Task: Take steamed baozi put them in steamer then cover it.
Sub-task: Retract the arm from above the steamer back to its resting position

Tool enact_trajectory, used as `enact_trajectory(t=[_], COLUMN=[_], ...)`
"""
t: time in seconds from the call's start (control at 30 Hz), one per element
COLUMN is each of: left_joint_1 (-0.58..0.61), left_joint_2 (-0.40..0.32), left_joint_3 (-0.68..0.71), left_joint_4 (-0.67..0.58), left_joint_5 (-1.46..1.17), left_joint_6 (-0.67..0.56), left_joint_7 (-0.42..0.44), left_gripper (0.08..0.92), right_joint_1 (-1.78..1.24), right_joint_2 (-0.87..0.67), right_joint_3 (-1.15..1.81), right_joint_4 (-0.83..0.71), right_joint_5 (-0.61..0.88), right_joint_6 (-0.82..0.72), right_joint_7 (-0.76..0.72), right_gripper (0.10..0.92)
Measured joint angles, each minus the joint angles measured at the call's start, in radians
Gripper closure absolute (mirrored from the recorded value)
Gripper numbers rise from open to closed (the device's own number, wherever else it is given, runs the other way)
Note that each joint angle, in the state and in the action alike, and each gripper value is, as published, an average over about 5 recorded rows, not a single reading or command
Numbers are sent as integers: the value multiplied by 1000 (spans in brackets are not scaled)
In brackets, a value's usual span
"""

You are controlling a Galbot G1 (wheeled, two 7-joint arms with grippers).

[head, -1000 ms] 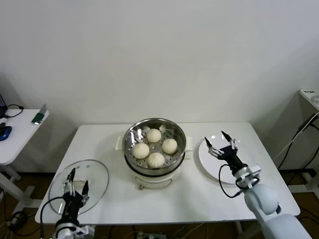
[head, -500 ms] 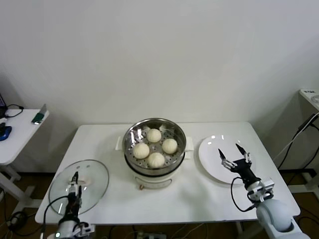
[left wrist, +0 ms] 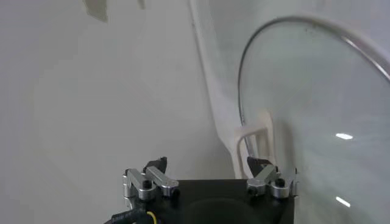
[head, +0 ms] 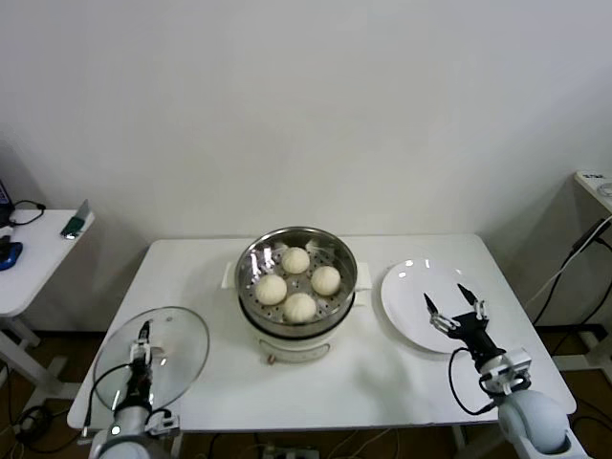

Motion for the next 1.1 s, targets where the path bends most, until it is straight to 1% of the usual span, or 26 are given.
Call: enact_trajectory(t=[0.4, 0.5, 0.8, 1.1], left_joint_1=[-89, -102, -109, -92], left_joint_2=[34, 40, 48, 64], left_joint_3=[1, 1, 4, 6], left_joint_4=[110, 129, 146, 117], left_joint_5=[-32, -45, -86, -136], left_joint_6=[-1, -9, -43, -72], left_joint_7=[-45, -50, -55, -44], left_gripper=[177, 213, 467, 727], right_joint_1=[-2, 1, 12, 27], right_joint_2=[9, 11, 26, 33], right_joint_3=[1, 0, -7, -14], right_joint_4=[-14, -18, -30, -43], right_joint_5=[-22, -25, -42, -56], right_joint_6=[2, 2, 4, 6], right_joint_7=[-11, -12, -17, -19], right_gripper=[203, 203, 203, 203])
